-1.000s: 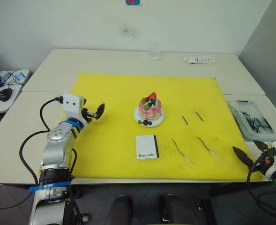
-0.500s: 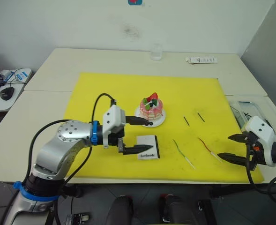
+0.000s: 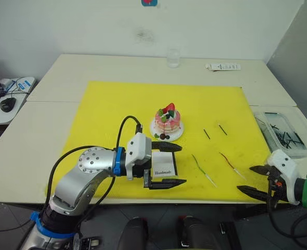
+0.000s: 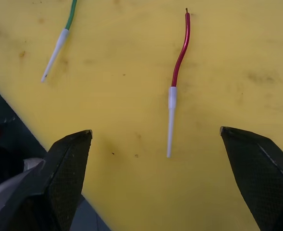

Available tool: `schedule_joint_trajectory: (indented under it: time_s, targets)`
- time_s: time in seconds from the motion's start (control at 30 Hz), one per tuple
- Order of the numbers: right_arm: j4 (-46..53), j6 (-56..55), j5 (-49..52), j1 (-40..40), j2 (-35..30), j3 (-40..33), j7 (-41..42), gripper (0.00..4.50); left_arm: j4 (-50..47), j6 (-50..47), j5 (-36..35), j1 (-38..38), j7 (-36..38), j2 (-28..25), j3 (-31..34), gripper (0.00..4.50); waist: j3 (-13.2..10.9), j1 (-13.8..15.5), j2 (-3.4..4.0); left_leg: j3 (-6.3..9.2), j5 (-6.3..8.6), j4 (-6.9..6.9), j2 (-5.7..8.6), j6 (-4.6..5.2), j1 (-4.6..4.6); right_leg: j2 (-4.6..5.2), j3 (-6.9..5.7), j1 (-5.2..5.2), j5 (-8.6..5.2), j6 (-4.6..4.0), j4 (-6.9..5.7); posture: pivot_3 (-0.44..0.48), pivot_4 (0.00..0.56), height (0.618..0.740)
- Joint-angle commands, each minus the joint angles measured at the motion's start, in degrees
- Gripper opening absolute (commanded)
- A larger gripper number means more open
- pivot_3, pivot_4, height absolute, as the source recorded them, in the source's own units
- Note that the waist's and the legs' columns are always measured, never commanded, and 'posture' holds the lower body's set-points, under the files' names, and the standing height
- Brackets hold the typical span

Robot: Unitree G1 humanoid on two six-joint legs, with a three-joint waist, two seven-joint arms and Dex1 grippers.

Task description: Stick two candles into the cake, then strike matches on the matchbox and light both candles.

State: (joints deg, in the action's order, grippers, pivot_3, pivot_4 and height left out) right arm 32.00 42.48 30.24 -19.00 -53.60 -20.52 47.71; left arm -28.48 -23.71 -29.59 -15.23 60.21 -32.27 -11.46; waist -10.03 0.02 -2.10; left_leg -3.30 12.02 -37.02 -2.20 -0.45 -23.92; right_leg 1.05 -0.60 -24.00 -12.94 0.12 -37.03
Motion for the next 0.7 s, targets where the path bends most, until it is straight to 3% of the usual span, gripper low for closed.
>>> schedule_joint_trajectory:
  time_s: [0.03, 0.33, 0.43, 0.57, 0.7]
  targets:
    - [-2.1, -7.8, -2.4, -1.7, 2.7, -2.1, 1.3, 4.46, -1.6, 2.3, 0.7, 0.6, 0.5, 0.3, -1.5, 4.5, 0.0, 0.0, 0.0, 0.0, 0.0, -0.01, 0.01, 0.0, 0.0, 0.0, 0.0, 0.01, 0.0, 0.0, 0.0, 0.0, 0.15, 0.74]
    - [-6.6, -18.3, -4.8, -1.9, 9.2, -0.5, 2.0, 4.46, -0.9, 2.6, 0.5, 0.3, 1.4, 0.2, -2.4, 4.5, 0.0, 0.0, 0.04, 0.02, 0.0, 0.0, 0.04, 0.0, 0.03, 0.02, 0.01, 0.01, 0.0, -0.01, -0.01, 0.0, 0.15, 0.74]
    - [-6.3, -18.6, -5.1, -3.0, 9.5, -0.4, 2.2, 3.63, -0.9, 2.6, 0.3, 0.1, 1.8, 0.0, -2.5, 4.5, 0.0, 0.0, 0.04, -0.01, 0.0, 0.01, 0.04, 0.0, 0.02, 0.02, 0.02, 0.01, -0.01, -0.03, 0.01, 0.0, 0.15, 0.74]
    - [-5.6, -18.4, -5.4, -4.1, 9.4, -0.1, 2.0, 2.2, -0.6, 2.3, 0.1, -0.4, 2.5, -0.3, -2.3, 4.5, 0.0, 0.0, 0.04, 0.01, 0.0, 0.02, 0.04, 0.0, 0.02, 0.02, 0.03, 0.0, -0.03, -0.05, 0.0, 0.0, 0.15, 0.74]
    - [-6.1, -19.0, -6.6, -4.5, 9.7, 0.4, 1.3, 2.2, -0.3, 2.2, 0.2, -1.1, 2.5, 0.1, -2.6, 4.5, 0.0, 0.0, 0.06, 0.0, 0.0, 0.0, 0.04, 0.0, 0.04, 0.02, 0.02, 0.01, -0.03, -0.06, -0.01, 0.0, 0.15, 0.74]
